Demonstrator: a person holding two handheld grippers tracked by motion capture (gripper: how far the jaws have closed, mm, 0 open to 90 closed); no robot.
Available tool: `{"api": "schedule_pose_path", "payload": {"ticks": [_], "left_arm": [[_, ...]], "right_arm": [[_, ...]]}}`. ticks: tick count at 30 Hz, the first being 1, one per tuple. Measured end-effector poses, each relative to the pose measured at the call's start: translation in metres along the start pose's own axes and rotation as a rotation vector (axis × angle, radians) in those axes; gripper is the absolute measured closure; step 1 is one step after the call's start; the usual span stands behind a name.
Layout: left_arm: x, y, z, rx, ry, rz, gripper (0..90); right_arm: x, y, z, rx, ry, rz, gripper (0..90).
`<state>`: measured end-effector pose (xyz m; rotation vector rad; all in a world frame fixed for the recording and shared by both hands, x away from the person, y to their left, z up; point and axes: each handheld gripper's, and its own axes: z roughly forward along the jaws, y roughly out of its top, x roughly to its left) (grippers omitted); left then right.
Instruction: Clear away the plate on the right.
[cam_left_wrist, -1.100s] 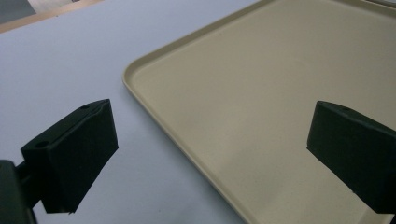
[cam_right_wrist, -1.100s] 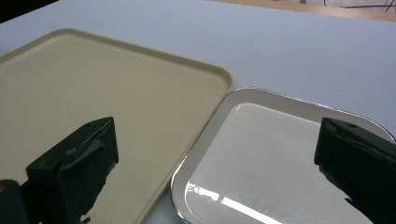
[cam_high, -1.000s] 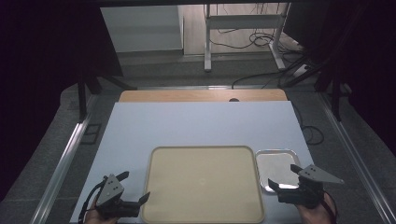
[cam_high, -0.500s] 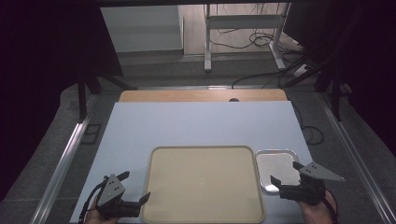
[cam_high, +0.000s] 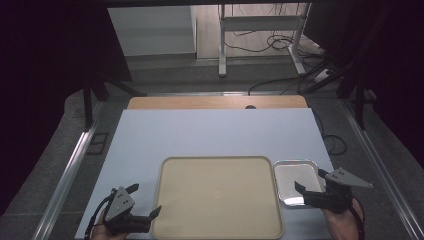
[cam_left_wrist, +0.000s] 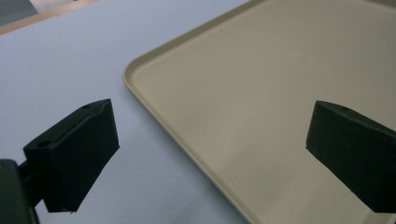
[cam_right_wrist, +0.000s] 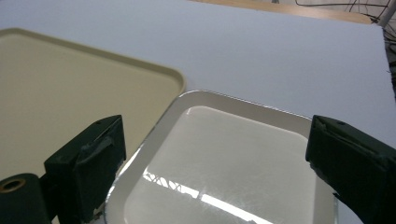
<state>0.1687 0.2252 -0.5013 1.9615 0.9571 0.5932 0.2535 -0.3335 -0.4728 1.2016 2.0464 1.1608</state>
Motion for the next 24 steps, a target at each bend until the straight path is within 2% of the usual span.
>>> {"api": "schedule_pose_path", "payload": {"ticks": [7,12,15,24], "left_arm": [[0.000,0.000,0.000,0.001,0.000,0.002,2.0],[0.000,0.000,0.000,0.003,0.001,0.005,2.0],[-0.001,0.000,0.000,0.004,0.001,0.007,2.0],[-0.001,0.000,0.001,0.006,0.003,0.010,2.0]], "right_arm": [[-0.012,-0.002,0.008,0.047,-0.028,0.030,3.7],[-0.016,-0.004,0.010,0.055,-0.060,0.059,1.4],[-0.020,-0.004,0.011,0.057,-0.058,0.095,0.6],[-0.032,-0.005,0.016,0.091,-0.103,0.120,0.4]]}}
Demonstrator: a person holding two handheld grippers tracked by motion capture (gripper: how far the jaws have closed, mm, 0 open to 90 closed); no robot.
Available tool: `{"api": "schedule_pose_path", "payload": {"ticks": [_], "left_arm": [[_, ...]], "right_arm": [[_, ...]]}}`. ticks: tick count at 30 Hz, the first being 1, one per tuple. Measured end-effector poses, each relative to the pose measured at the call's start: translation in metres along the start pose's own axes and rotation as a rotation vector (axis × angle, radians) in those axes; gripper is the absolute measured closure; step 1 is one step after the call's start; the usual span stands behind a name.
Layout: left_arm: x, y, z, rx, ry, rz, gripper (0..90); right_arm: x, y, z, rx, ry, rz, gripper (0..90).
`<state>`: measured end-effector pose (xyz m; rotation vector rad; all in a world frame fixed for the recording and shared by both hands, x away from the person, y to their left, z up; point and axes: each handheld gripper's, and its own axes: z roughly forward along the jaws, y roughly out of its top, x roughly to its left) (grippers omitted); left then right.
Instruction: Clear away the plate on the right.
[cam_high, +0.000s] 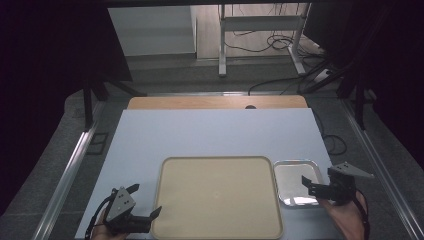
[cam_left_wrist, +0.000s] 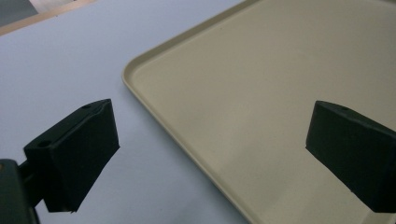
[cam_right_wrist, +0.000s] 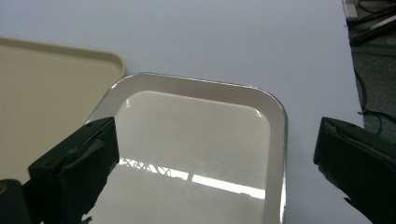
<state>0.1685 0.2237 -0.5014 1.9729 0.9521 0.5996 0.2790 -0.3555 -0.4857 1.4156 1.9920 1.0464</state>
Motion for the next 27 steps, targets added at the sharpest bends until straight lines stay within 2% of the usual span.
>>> {"api": "schedule_pose_path", "payload": {"ticks": [4,7,8,9,11,14,18,23,27], "left_arm": [[0.000,0.000,0.000,0.002,0.000,0.002,2.1],[0.000,0.000,0.000,0.002,0.002,0.003,2.1],[0.000,0.000,0.000,0.002,0.002,0.003,2.1],[0.000,0.000,0.000,0.003,0.002,0.004,2.1],[0.000,0.000,0.000,0.004,0.002,0.005,2.1],[0.000,0.000,0.000,0.006,0.003,0.006,2.2],[0.000,0.000,0.000,0.008,0.004,0.006,2.2],[0.000,0.000,0.001,0.008,0.004,0.004,2.3],[0.000,0.000,0.001,0.008,0.005,0.005,2.3]], "right_arm": [[-0.007,0.000,0.003,0.031,-0.016,0.017,6.7],[-0.012,0.000,0.004,0.043,-0.022,0.028,15.8],[-0.012,0.000,0.004,0.043,-0.022,0.028,15.8],[-0.016,0.001,0.003,0.059,-0.038,0.036,22.8],[-0.020,0.001,0.004,0.077,-0.045,0.049,27.2],[-0.027,-0.001,0.006,0.132,-0.035,0.059,33.5],[-0.033,-0.002,0.011,0.180,-0.024,0.073,41.7],[-0.039,-0.002,0.014,0.217,-0.034,0.105,53.5],[-0.044,-0.003,0.016,0.245,-0.024,0.142,62.8]]}}
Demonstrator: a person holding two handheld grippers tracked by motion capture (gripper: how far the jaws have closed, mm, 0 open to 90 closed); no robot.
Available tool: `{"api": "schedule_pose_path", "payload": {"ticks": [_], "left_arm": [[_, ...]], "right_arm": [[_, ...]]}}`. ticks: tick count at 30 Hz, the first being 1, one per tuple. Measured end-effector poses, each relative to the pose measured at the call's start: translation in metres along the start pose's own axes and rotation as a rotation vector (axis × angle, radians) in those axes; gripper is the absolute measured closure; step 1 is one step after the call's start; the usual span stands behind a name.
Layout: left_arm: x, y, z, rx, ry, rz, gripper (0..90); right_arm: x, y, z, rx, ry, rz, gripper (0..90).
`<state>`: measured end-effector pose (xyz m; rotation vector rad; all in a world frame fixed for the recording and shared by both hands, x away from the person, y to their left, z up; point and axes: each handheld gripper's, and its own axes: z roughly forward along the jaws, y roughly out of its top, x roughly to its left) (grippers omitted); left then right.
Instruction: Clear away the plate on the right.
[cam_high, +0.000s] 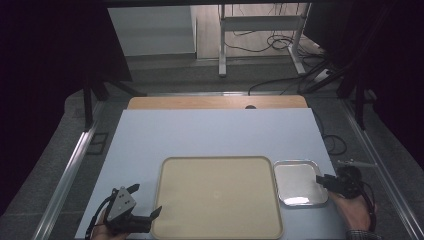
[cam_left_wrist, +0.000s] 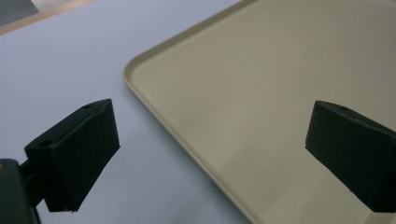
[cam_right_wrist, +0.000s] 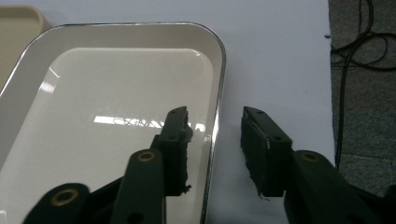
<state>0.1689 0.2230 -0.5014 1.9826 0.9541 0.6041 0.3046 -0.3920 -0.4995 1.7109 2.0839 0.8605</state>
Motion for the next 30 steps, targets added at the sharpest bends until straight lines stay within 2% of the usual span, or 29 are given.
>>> {"api": "schedule_pose_path", "payload": {"ticks": [6,9,10,12,16,17,18,24,30], "left_arm": [[0.000,0.000,0.000,0.001,0.001,0.000,2.3],[0.000,0.000,0.000,0.000,0.001,-0.001,2.3],[0.000,0.000,0.000,0.000,0.001,-0.002,2.3],[0.000,0.000,0.000,0.001,0.001,-0.001,2.3],[0.000,0.000,0.000,0.001,0.001,-0.002,2.3],[0.000,0.000,0.000,0.001,0.001,-0.002,2.3],[0.000,0.000,0.000,0.001,0.001,-0.002,2.3],[0.000,0.000,0.000,0.001,0.002,-0.001,2.3],[0.000,0.000,0.000,0.001,0.003,-0.002,2.3]], "right_arm": [[-0.005,0.000,0.003,0.034,0.023,0.046,76.9],[-0.007,0.001,0.004,0.037,0.069,0.074,84.9],[-0.008,0.001,0.004,0.039,0.071,0.077,85.4],[-0.010,0.001,0.004,0.041,0.085,0.113,87.1],[-0.018,-0.001,-0.001,0.011,0.132,0.181,88.8],[-0.019,-0.001,-0.002,0.008,0.129,0.188,88.9],[-0.020,-0.002,-0.003,0.003,0.118,0.186,88.9],[-0.023,-0.003,-0.006,-0.022,0.119,0.201,88.7],[-0.023,-0.002,-0.015,-0.071,0.147,0.223,88.7]]}}
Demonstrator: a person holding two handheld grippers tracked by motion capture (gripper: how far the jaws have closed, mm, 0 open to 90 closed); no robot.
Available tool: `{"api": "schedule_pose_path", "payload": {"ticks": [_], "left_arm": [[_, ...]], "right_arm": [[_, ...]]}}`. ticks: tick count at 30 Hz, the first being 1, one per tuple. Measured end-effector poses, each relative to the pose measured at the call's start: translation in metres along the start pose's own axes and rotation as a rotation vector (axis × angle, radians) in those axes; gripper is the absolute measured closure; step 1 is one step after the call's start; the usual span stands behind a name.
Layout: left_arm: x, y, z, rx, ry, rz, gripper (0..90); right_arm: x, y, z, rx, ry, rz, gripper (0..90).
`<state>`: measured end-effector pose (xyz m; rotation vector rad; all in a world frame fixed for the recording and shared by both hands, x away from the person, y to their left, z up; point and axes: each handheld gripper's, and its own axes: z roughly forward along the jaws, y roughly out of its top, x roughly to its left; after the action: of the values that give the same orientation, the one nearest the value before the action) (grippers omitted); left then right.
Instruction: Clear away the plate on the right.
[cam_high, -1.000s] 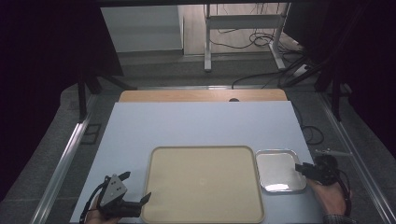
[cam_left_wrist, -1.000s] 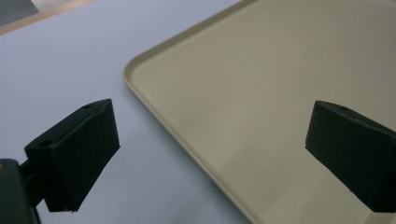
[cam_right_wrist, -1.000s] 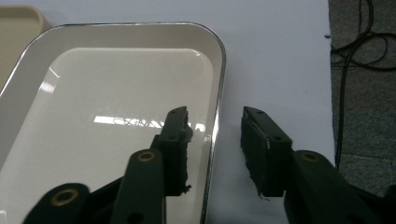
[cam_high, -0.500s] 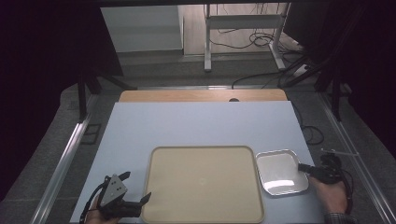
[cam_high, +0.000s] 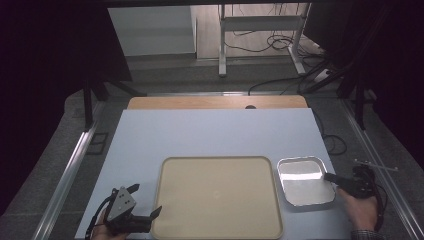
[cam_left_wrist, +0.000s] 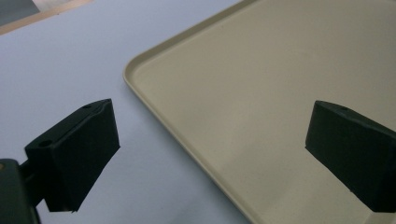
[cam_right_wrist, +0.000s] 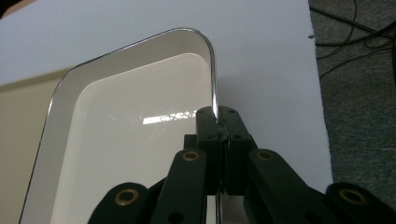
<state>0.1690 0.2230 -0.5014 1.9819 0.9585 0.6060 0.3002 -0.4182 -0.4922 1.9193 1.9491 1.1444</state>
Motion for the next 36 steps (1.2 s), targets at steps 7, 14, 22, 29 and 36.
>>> {"api": "schedule_pose_path", "payload": {"ticks": [7,14,22,29,36], "left_arm": [[0.000,0.000,0.000,0.000,0.000,-0.004,2.3],[0.000,0.000,0.000,0.001,0.000,-0.005,2.3],[0.000,0.000,0.000,0.001,0.000,-0.005,2.3],[0.000,0.000,0.000,0.001,0.000,-0.002,2.3],[0.000,0.000,0.000,0.002,0.000,-0.002,2.3]], "right_arm": [[0.005,0.001,-0.002,-0.019,0.025,0.002,88.7],[0.011,0.001,-0.004,-0.034,0.065,0.000,88.7],[0.033,0.003,0.002,-0.014,0.105,-0.029,88.6],[0.058,0.003,0.013,0.014,0.145,-0.067,88.6],[0.070,0.001,0.019,0.029,0.170,-0.077,88.6]]}}
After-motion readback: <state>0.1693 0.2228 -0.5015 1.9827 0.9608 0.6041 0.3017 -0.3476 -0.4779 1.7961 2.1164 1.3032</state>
